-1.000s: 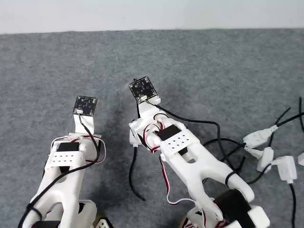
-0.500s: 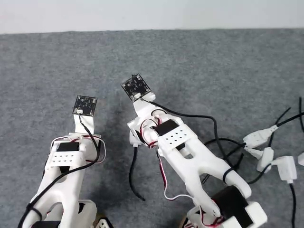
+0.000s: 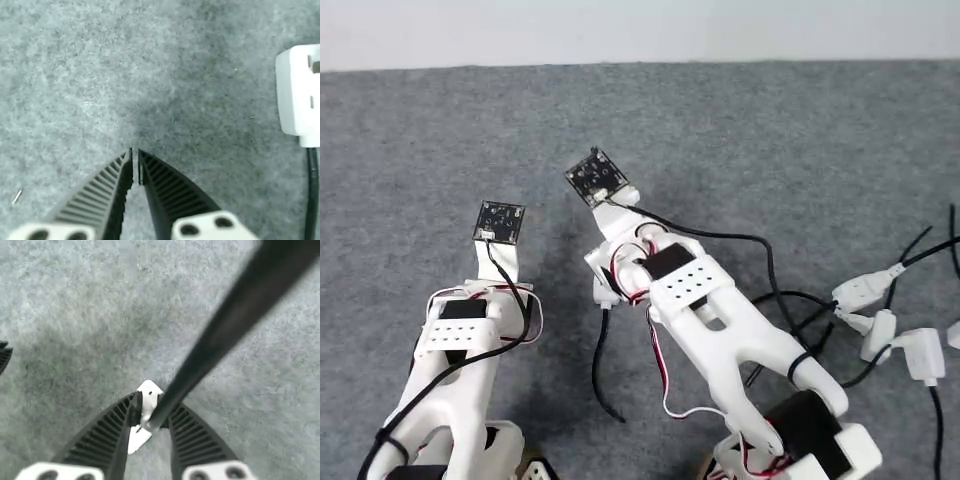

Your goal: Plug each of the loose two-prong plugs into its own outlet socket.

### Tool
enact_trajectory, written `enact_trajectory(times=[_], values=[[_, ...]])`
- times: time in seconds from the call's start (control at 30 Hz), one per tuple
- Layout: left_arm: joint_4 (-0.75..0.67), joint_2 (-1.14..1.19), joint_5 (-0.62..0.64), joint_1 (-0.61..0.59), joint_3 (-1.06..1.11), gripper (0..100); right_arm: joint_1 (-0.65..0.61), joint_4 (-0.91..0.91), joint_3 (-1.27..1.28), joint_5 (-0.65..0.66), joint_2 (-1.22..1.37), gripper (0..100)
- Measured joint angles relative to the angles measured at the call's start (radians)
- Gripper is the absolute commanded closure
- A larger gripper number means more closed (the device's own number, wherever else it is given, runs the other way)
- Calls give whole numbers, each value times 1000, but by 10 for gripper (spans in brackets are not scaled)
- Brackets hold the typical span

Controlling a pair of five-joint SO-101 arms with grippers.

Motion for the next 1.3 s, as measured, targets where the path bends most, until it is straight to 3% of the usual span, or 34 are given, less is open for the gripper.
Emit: enact_trajectory(times=[0.77,1.03,1.17,1.3], values=[[0,0,0,0,0,988,9,15,-121,5,155,991],[-2,0,0,0,0,988,40,-12,-121,63,155,991],[-2,0,0,0,0,988,57,74,-164,63,155,987],[-2,0,0,0,0,988,97,146,-224,63,164,851]])
